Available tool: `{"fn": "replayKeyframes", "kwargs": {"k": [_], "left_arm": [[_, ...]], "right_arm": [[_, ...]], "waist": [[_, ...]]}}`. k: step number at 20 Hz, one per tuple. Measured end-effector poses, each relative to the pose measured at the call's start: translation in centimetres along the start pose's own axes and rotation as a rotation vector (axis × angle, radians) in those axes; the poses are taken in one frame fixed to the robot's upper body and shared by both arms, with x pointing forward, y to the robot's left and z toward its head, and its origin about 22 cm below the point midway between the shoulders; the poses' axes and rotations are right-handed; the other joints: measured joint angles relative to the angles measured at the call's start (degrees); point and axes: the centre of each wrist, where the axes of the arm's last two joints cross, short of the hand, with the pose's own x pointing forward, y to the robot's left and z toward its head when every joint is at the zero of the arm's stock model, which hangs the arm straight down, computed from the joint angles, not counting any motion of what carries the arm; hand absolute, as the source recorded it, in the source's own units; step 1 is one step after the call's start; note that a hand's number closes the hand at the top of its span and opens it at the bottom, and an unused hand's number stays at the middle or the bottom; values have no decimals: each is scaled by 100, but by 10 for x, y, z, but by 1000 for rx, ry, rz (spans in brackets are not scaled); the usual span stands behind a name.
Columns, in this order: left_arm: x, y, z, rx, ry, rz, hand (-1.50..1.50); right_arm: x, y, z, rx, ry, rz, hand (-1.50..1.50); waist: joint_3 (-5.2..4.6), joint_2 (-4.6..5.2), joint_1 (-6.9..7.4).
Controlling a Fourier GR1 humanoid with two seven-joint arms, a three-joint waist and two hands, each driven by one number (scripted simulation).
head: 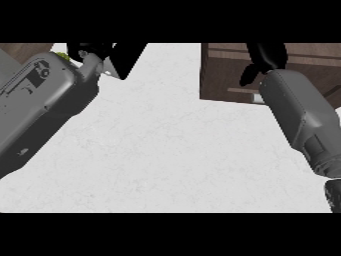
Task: Pick up the can, place it into the drawer and close the drawer
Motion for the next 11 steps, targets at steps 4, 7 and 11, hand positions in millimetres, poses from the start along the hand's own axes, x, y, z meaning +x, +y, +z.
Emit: {"fn": "replayKeyframes", "kwargs": {"k": [4, 7, 11], "left_arm": [[0, 0, 3, -7, -2, 3, -150], [-1, 4, 4, -2, 3, 6, -150], [-5, 6, 9, -1, 4, 2, -150]], "right_arm": [[-2, -2, -2, 16, 7, -165, -150], [-2, -5, -4, 3, 37, -339, -150], [-3, -7, -5, -15, 63, -508, -150]], "waist": [[-5, -3, -23], [-3, -31, -51], [-8, -40, -46]]}}
